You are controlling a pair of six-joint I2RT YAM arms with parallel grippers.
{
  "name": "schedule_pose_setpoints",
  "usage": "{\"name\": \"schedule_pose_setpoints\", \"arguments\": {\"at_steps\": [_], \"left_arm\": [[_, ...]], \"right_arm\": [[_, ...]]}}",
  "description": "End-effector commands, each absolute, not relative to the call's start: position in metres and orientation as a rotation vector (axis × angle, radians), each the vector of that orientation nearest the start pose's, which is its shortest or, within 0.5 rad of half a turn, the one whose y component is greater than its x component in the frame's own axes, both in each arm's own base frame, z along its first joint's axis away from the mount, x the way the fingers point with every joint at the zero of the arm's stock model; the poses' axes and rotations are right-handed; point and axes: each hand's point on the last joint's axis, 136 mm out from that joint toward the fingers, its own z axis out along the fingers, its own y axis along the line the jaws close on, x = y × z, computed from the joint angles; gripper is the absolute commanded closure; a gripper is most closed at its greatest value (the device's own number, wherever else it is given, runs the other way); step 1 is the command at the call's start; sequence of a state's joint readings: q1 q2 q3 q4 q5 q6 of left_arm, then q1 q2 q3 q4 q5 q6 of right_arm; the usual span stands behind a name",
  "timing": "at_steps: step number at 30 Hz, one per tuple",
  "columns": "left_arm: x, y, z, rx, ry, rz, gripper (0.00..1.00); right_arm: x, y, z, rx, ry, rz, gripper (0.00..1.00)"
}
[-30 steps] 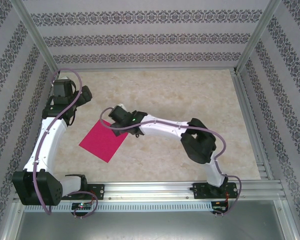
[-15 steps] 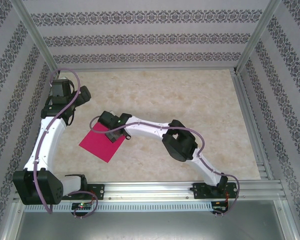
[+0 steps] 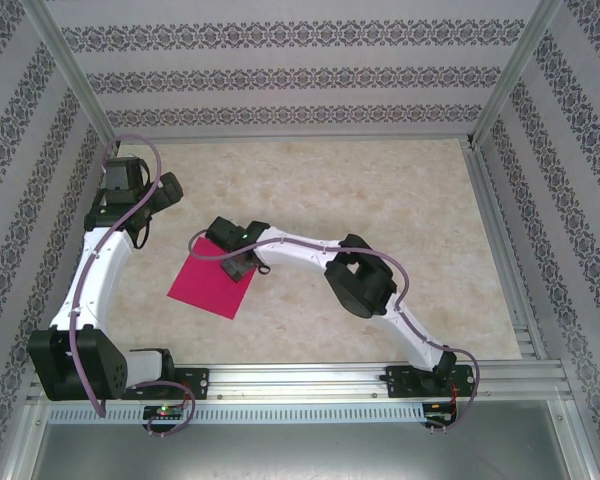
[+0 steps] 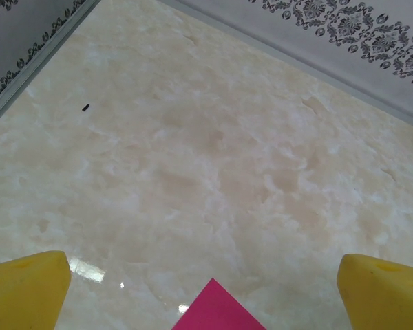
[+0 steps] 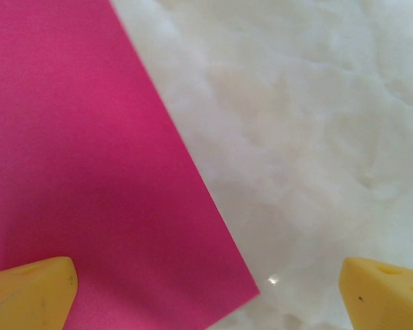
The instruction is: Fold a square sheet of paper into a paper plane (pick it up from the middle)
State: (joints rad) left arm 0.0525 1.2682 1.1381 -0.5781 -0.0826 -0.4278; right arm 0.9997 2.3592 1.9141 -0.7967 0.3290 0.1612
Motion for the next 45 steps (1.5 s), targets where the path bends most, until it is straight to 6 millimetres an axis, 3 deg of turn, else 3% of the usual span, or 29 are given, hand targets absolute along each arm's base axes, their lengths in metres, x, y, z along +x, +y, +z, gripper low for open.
{"name": "schedule_pose_setpoints", "arguments": {"at_steps": [1,7,11,15,18,20,23,25,29,34,38,45], "left_arm": [[0.379,0.038,0.242,-0.578,2.198,-0.105,0.0],[0.38,0.037,0.239,-0.575,2.209,-0.116,0.0],[0.382,0.035,0.236,-0.575,2.216,-0.13,0.0],[0.384,0.032,0.233,-0.571,2.228,-0.153,0.0],[0.385,0.03,0.231,-0.571,2.235,-0.169,0.0],[0.385,0.029,0.229,-0.568,2.244,-0.177,0.0],[0.384,0.028,0.229,-0.564,2.249,-0.177,0.0],[0.384,0.028,0.228,-0.563,2.253,-0.173,0.0],[0.383,0.027,0.228,-0.554,2.26,-0.176,0.0],[0.384,0.026,0.224,-0.552,2.273,-0.186,0.0],[0.385,0.024,0.221,-0.547,2.285,-0.195,0.0],[0.387,0.022,0.216,-0.543,2.304,-0.207,0.0]], "right_arm": [[0.349,0.332,-0.003,-1.007,2.592,-0.417,0.02],[0.362,0.227,-0.001,-0.703,2.754,-0.519,0.02],[0.35,0.163,-0.002,-0.425,2.874,-0.557,0.02],[0.342,0.128,0.009,-0.17,2.932,-0.539,0.02],[0.353,0.139,0.044,-0.149,2.869,-0.423,0.02],[0.362,0.167,0.068,-0.229,2.829,-0.236,0.03],[0.351,0.233,0.086,-0.619,2.768,0.141,0.02],[0.344,0.252,0.085,-0.822,2.734,0.151,0.02],[0.345,0.251,0.065,-1.006,2.761,-0.007,0.02],[0.353,0.251,0.045,-1.125,2.784,-0.045,0.02],[0.36,0.252,0.038,-1.144,2.805,0.023,0.02],[0.371,0.243,0.023,-1.151,2.842,-0.007,0.02]]}}
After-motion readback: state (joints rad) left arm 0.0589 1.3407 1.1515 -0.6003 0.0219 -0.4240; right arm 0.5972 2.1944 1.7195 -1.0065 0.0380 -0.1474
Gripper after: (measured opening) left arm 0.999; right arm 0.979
